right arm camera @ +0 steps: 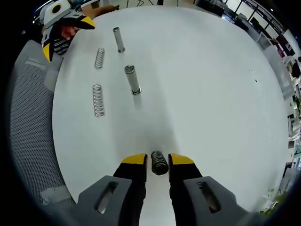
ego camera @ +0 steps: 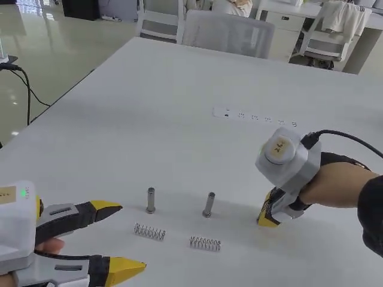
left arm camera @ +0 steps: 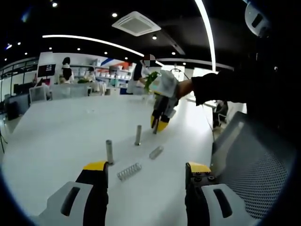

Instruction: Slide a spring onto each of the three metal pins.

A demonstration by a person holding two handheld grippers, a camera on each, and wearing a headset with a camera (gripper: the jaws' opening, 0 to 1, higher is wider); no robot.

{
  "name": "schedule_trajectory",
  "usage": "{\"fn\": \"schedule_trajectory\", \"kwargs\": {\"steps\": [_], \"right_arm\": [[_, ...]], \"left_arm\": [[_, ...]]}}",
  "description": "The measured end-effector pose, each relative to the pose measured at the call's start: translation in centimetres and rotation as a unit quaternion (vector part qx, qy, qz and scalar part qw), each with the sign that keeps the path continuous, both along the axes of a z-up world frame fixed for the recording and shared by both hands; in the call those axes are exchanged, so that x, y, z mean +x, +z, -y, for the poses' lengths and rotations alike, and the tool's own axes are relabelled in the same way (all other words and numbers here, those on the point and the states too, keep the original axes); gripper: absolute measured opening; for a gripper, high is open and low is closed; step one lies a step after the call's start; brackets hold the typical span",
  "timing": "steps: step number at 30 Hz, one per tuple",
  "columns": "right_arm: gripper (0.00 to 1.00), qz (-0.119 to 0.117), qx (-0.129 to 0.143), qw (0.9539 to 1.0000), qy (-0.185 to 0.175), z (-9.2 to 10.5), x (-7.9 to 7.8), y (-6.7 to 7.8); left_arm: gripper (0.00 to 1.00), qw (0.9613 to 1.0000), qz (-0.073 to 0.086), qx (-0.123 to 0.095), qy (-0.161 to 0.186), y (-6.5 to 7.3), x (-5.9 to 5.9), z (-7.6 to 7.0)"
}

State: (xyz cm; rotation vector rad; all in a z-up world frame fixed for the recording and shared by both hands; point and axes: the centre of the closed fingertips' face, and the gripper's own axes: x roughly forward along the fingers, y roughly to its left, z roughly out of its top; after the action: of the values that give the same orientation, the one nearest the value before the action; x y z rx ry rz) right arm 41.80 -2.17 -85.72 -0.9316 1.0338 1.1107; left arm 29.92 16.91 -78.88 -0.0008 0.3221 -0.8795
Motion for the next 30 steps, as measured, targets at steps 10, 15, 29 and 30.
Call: {"fn": "schedule_trajectory", "kwargs": {"steps": [10,15,29,30], "right_arm": [[0.25,0.022,0.006,0.9996,0.014,-0.4,0.2,1.4],[0.27,0.033,0.019,0.9989,0.028,-1.6,-0.1,2.7],[0.26,0.032,0.045,0.9965,0.063,-4.9,-2.3,4.2],[0.26,0.031,0.046,0.9964,0.065,-5.0,-2.4,4.2]], "left_arm": [[0.61,1.0,0.0,0.001,-0.003,-0.1,0.0,0.2],[0.61,1.0,-0.001,0.003,-0.006,-0.1,0.0,0.2],[0.61,1.0,0.0,0.005,-0.007,0.1,-0.1,0.3],[0.61,1.0,0.0,0.005,-0.007,0.2,-0.1,0.3]]}}
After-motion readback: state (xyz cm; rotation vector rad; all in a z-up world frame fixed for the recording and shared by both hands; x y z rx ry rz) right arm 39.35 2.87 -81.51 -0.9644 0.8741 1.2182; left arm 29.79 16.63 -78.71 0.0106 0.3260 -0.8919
